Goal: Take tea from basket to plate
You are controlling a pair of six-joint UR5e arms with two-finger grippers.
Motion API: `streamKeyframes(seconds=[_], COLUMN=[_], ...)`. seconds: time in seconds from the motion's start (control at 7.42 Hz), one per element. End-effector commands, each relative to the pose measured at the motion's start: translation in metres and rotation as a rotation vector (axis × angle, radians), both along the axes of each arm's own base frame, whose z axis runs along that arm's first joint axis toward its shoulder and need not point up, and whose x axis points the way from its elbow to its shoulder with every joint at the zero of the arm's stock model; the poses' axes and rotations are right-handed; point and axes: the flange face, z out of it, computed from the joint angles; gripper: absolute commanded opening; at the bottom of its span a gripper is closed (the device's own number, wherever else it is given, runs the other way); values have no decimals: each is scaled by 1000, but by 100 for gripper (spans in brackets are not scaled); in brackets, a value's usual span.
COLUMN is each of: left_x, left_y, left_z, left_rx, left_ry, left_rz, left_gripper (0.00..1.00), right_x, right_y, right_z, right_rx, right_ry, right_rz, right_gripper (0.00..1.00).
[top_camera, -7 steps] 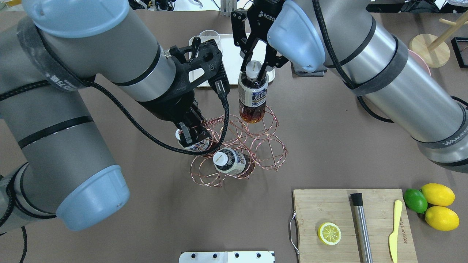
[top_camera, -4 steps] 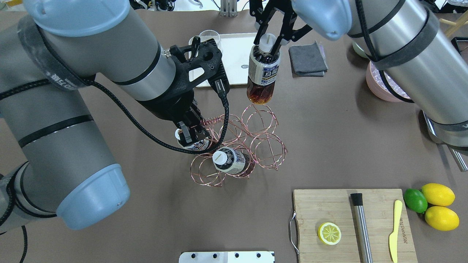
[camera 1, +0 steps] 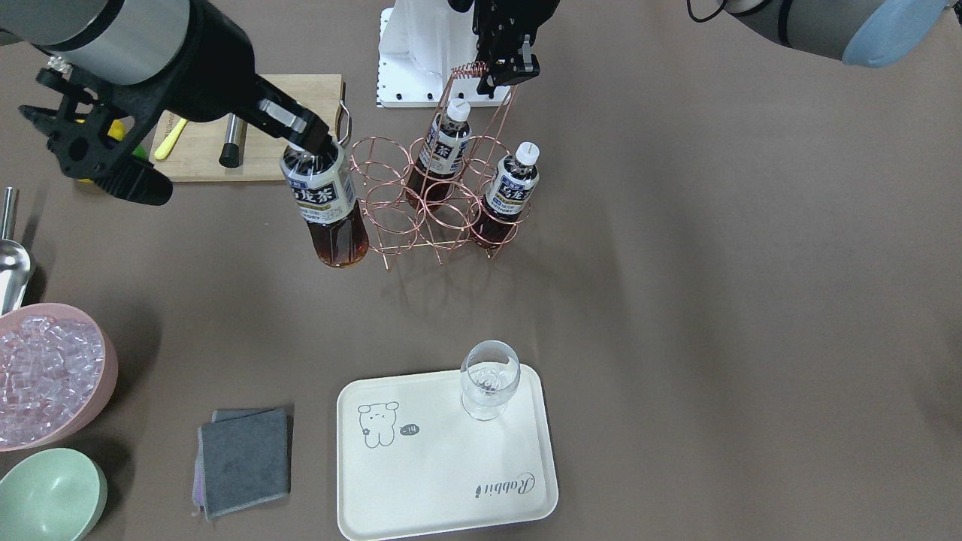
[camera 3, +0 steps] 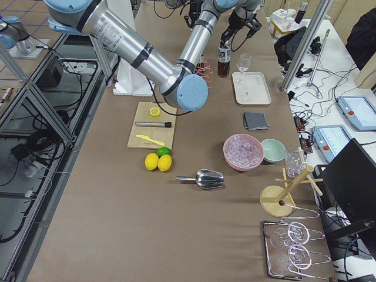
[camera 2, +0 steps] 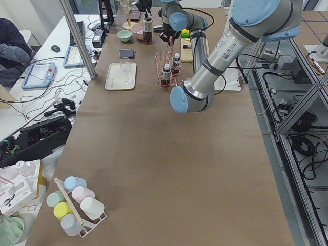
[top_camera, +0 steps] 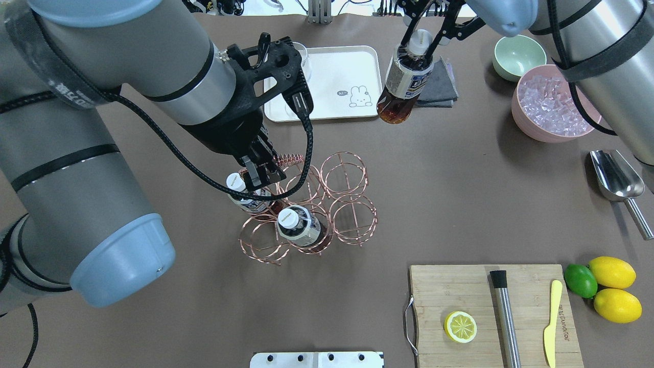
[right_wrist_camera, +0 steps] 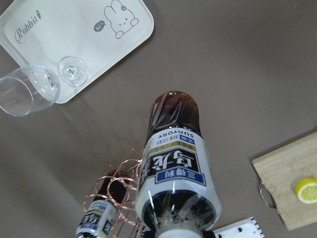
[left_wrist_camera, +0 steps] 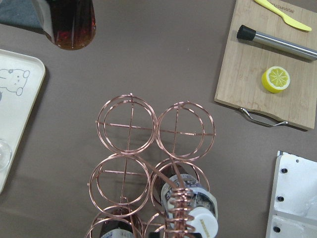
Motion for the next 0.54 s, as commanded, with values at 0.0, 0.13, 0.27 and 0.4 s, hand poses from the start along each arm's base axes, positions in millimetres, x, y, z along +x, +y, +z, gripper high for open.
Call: streamKeyframes(seconds=[0.0, 0.13, 0.27, 0.4], left_x=[-20, -35, -48, -64], left_y=[-17, -28, -41, -56], left_z=[3, 9, 23, 42], left_rx=[3, 8, 11, 52], left_ry=[-7, -16, -44, -94], left_rz=[1, 7, 0, 18], left_gripper=[0, 0, 0, 0], right_x=[10, 4, -1, -6], right_y=[-15, -31, -46, -61], right_z=[35, 49, 63, 72], right_rx=[273, 365, 422, 506], right_ry=[15, 26, 36, 47], right_rz=[-103, -130, -153, -175], right_gripper=[0, 0, 0, 0])
